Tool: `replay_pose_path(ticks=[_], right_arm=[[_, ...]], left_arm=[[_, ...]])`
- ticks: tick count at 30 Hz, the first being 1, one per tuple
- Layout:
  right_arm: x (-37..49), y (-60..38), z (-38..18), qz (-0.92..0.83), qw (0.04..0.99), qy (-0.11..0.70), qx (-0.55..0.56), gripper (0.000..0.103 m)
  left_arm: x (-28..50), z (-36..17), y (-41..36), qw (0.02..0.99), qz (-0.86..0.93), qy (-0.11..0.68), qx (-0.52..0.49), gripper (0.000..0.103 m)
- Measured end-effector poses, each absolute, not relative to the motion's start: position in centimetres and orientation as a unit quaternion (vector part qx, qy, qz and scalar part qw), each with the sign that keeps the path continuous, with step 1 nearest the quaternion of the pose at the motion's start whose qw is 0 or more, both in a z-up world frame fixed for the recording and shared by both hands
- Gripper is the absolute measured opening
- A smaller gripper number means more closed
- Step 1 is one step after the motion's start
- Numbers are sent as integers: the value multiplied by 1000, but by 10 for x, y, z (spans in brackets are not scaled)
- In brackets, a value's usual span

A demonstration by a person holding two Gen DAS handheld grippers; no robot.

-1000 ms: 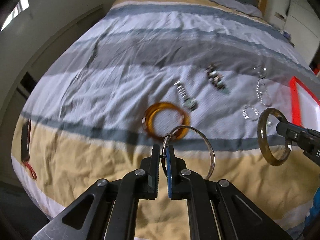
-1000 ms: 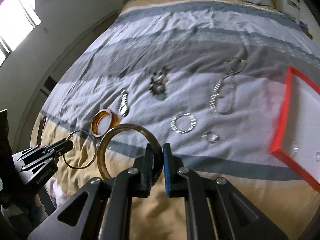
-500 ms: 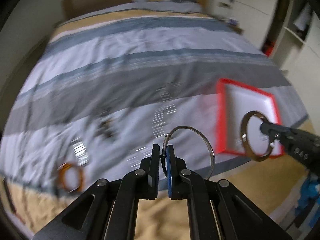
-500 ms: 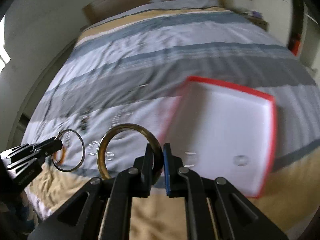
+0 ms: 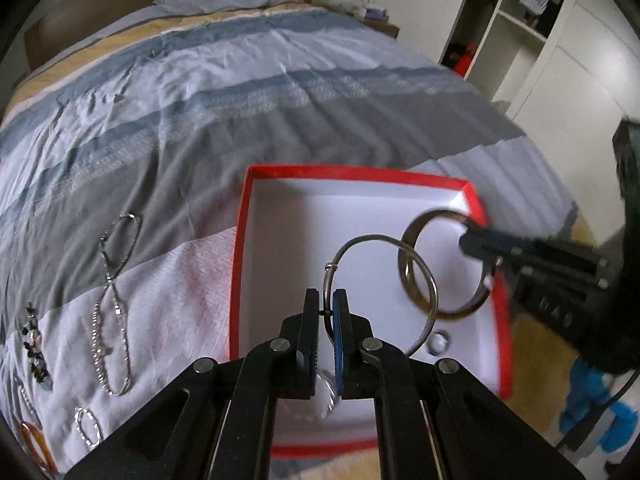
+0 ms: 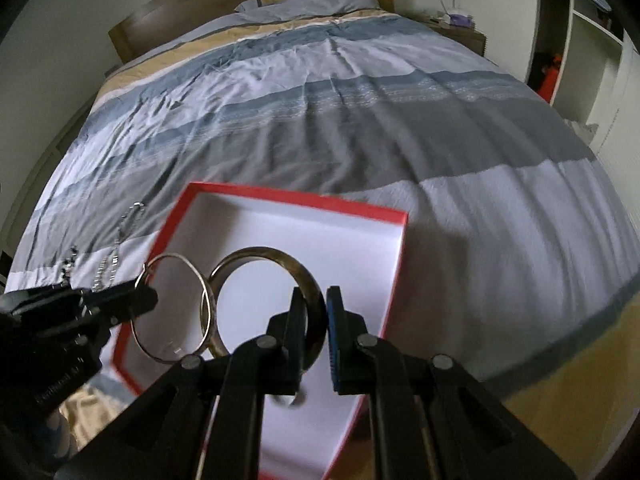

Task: Organize jewelry
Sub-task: 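Carry both bangles into the red box while both tools open to release them, then withdraw both open tools from the box toward the remaining jewelry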

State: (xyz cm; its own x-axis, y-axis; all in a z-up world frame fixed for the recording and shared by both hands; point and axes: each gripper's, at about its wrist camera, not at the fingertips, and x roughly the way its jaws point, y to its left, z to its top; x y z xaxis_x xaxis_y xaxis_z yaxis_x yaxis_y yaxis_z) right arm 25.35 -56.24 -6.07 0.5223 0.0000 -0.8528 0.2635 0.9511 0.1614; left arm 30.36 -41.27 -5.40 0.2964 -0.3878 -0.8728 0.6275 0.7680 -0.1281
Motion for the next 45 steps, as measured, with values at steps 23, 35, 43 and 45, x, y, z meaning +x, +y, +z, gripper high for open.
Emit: replay_pose_path(ticks=[23,35,43,45], right_arm=[[284,-556,-103,-51,855,514,45,10],[274,-555,-86,-49,856,513,44,36],[254,-560,-59,-78,865,490,73,36],[247,-560,-53,-86,867,484,83,36]], left_arm=[[328,-105,-408,793,-287,523,126,8],[321,-88,-402,791,-306,519,109,33],[302,-64,-395,795,-319,504,110,42],[297,-57,-393,797,-321,500,112,44]])
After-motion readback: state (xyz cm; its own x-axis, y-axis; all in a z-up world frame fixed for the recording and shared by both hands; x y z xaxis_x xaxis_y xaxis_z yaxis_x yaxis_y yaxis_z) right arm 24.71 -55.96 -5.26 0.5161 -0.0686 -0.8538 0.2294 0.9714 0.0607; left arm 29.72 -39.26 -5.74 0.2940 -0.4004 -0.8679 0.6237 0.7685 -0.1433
